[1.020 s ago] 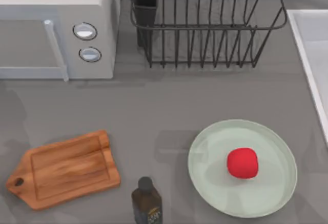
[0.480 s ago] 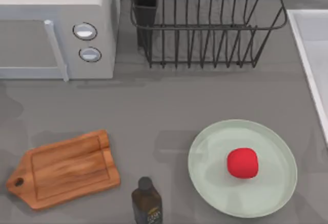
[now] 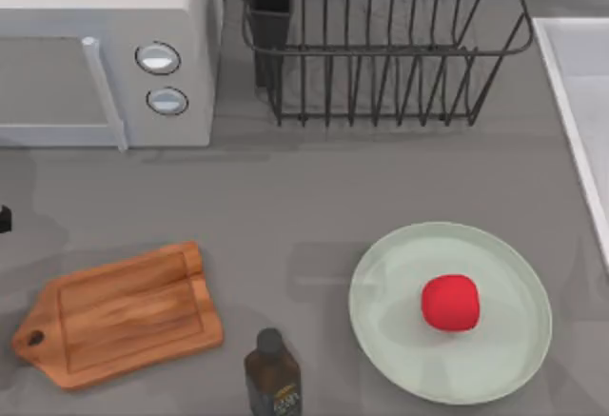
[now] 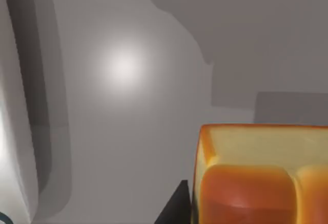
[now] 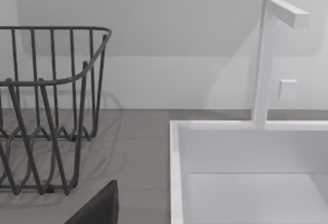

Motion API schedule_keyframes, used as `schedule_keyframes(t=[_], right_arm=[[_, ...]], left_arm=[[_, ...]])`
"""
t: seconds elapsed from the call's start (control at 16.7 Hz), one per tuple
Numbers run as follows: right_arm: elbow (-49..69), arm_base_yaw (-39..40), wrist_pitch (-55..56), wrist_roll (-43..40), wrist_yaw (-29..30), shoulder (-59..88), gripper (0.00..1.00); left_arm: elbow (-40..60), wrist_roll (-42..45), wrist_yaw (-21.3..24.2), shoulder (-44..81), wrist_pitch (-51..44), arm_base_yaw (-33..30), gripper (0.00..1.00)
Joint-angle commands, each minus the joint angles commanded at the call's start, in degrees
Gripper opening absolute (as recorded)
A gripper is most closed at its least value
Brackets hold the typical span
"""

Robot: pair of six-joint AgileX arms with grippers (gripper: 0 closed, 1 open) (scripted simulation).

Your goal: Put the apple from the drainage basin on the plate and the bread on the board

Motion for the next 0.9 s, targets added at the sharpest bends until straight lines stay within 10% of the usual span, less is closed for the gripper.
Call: schedule_keyframes(t=[0.42, 0.9], right_arm=[[0.00, 0.00, 0.00, 0.00, 0.00, 0.00, 1.00], [0.00, 0.00, 0.00, 0.00, 0.00, 0.00, 1.00]], left_arm=[[-3.26, -50.38, 0.43, -0.13, 0.39, -10.20, 0.00], [-3.09, -89.12, 1.39, -3.97, 1.61, -23.48, 0.00]])
